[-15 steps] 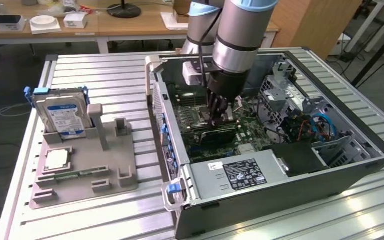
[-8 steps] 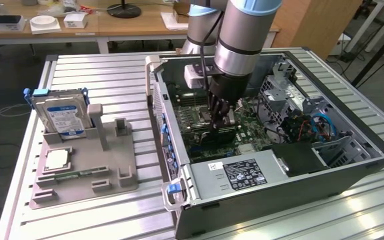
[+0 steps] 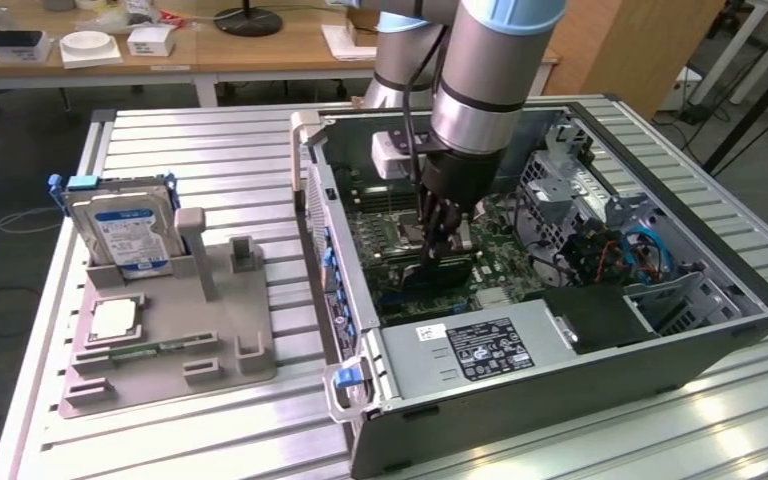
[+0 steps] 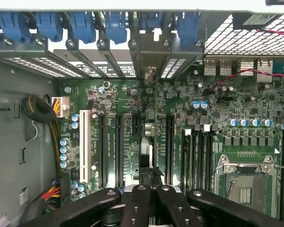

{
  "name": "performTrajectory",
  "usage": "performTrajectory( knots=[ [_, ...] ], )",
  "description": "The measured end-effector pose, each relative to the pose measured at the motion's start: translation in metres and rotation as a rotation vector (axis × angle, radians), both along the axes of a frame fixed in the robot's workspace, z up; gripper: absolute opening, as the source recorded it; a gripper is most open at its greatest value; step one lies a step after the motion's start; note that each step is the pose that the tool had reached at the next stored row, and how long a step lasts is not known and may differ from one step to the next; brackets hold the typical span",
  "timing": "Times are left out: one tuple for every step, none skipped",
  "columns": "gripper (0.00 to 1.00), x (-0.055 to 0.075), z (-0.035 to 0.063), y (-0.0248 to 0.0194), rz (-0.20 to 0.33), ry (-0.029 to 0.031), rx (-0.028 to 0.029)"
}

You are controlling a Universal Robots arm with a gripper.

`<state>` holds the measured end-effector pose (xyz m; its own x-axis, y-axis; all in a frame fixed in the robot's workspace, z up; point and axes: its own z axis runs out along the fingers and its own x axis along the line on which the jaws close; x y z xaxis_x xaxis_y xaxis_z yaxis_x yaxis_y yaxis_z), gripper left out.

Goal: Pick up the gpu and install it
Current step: 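Press down on the gpu until it lock into place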

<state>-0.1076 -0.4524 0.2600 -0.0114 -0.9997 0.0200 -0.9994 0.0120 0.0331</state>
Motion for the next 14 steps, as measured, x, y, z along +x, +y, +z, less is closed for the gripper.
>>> performTrajectory(
  knots=[
    [0.11,0.000,-0.0009,0.0000,0.000,0.0000,-0.0001],
    [0.11,0.000,-0.0017,0.0000,0.000,0.0002,-0.0004],
    [0.11,0.000,-0.0021,0.0003,0.000,0.0009,-0.0014],
    [0.11,0.000,-0.0021,0.0004,0.000,0.0017,-0.0029],
    [0.11,0.000,-0.0022,0.0005,0.000,0.0022,-0.0040],
    [0.11,0.000,-0.0017,0.0007,0.000,0.0029,-0.0050],
    [0.11,0.000,-0.0015,0.0003,0.000,0.0031,-0.0055],
    [0.11,0.000,-0.0011,0.0002,0.000,0.0033,-0.0055],
    [0.11,0.000,-0.0010,0.0004,0.000,0.0024,-0.0032],
    [0.11,0.000,-0.0005,0.0003,0.000,0.0009,0.0000],
    [0.11,0.000,0.0010,0.0003,0.000,-0.0003,0.0031],
    [0.11,0.000,0.0032,0.0006,0.000,-0.0021,0.0048],
    [0.11,0.000,0.0071,0.0003,0.000,-0.0008,0.0029],
    [0.11,0.000,0.0112,0.0001,0.000,0.0002,0.0015]
  ],
)
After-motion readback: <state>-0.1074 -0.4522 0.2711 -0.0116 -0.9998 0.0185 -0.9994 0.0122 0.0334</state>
